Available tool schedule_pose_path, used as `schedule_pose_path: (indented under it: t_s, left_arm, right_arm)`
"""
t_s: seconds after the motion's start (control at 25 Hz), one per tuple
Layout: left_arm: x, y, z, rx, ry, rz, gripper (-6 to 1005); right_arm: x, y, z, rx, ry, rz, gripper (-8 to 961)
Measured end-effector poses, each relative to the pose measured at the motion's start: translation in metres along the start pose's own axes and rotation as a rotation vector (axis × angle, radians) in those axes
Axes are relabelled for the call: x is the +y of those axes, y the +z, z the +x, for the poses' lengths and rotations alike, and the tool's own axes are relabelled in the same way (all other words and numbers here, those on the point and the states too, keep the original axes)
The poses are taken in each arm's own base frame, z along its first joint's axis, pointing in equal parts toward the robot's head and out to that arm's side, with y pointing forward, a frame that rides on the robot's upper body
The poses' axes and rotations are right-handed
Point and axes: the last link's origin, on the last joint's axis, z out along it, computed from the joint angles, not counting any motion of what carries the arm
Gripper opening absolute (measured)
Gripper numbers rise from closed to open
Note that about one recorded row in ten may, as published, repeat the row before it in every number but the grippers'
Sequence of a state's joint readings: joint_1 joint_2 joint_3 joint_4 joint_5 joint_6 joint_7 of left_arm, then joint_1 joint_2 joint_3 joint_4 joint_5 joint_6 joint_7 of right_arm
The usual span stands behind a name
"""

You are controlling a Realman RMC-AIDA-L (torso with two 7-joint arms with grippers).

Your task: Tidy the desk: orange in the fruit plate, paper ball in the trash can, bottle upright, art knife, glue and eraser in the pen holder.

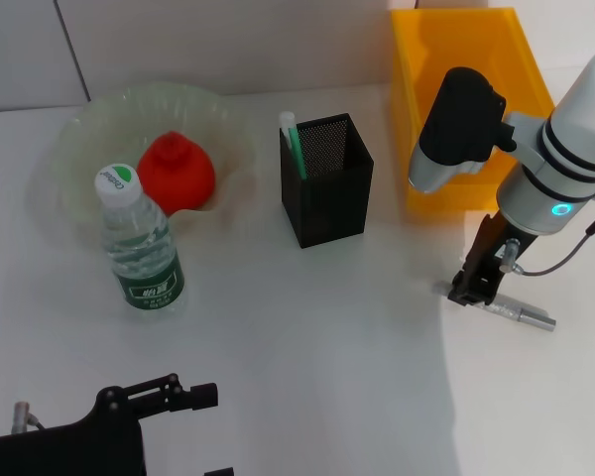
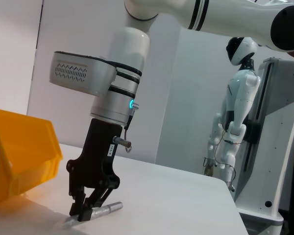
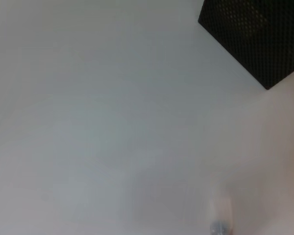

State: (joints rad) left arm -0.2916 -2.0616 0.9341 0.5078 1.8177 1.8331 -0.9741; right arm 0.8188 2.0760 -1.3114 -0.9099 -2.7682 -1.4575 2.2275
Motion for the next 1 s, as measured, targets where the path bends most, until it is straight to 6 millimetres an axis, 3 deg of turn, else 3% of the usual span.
schedule_pose_path:
  t_s: [0.28,0.48,0.68,1.0]
  left_arm:
    - [0.000,0.000,0.001,0.002,0.001,-0.004,782]
    - [0.001,0.000,0.001,0.003,0.001,-0.005,782]
    - [0.002,-0.001,0.000,0.004,0.002,-0.004,782]
    - [0.001,0.000,0.001,0.004,0.014,-0.008,783]
  right_arm:
    - [0.000,0.000,0.002,0.011,0.004,-0.005,150]
    - [0.000,-0.012,-0.004,-0.039,0.015,-0.012,133]
    - [0.001,-0.030,-0.012,-0.126,0.040,-0.052,132]
    - [0.003,-0.076,-0.027,-0.347,0.041,-0.105,131]
